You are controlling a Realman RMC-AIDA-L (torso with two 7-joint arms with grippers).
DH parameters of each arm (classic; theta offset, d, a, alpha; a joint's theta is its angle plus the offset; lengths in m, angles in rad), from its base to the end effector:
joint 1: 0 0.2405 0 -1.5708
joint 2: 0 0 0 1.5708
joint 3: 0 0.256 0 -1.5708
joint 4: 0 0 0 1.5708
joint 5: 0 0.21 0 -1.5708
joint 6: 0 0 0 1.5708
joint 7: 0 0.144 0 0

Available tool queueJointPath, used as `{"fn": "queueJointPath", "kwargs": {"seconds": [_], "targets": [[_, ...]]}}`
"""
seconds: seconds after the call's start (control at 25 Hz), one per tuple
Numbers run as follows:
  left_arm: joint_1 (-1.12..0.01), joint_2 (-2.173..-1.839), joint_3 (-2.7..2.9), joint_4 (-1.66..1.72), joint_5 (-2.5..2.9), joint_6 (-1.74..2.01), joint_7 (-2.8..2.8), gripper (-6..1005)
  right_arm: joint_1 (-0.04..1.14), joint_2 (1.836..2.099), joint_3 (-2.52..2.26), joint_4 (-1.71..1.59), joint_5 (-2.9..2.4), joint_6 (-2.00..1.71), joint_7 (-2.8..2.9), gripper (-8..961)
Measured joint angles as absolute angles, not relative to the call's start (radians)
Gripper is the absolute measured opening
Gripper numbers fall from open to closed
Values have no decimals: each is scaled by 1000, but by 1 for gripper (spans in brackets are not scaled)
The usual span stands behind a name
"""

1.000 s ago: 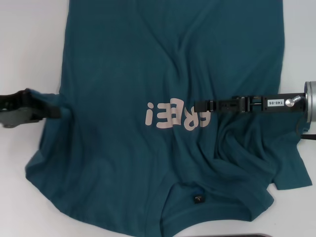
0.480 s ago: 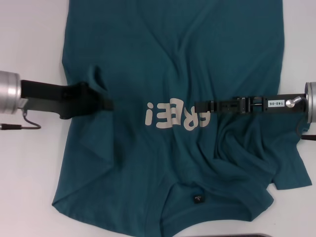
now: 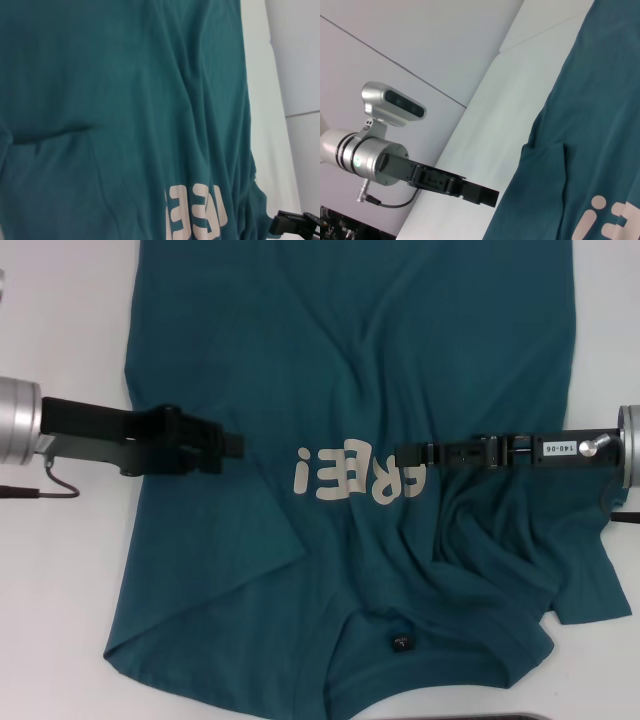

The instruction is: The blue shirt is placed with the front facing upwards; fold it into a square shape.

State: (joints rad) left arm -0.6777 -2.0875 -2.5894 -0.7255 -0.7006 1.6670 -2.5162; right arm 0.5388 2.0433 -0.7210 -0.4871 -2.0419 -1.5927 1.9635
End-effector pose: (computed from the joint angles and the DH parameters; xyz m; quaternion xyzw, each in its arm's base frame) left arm -0.2540 0.3379 -0.0009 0.7419 0.6612 0.1110 0.0101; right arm 0.2744 0.3064 -0.0224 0.8215 -0.5181 -0.2376 0.0159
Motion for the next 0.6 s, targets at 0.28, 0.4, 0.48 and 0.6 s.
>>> {"fn": "queueJointPath", "kwargs": {"seconds": [0.28,0.4,0.48,0.6], "targets": [[-562,-2062,-2597,-803,-787,1811,-2193,451,539,2043,-721,-488,-2043,-1589,1959,867],[-490,-2064,-2598,-799,-864,1877,-1939,566,541,2043,-721,-488,-2044,-1586,1959,867],[-450,-2074,-2597,-797,-896,1882,-1839,659,541,2043,-721,-488,-2044,-1584,1960,867],[-426,-2085,-2591,-795,-905,1881,-1802,773,542,2044,-721,-488,-2043,-1582,1963,867]]}}
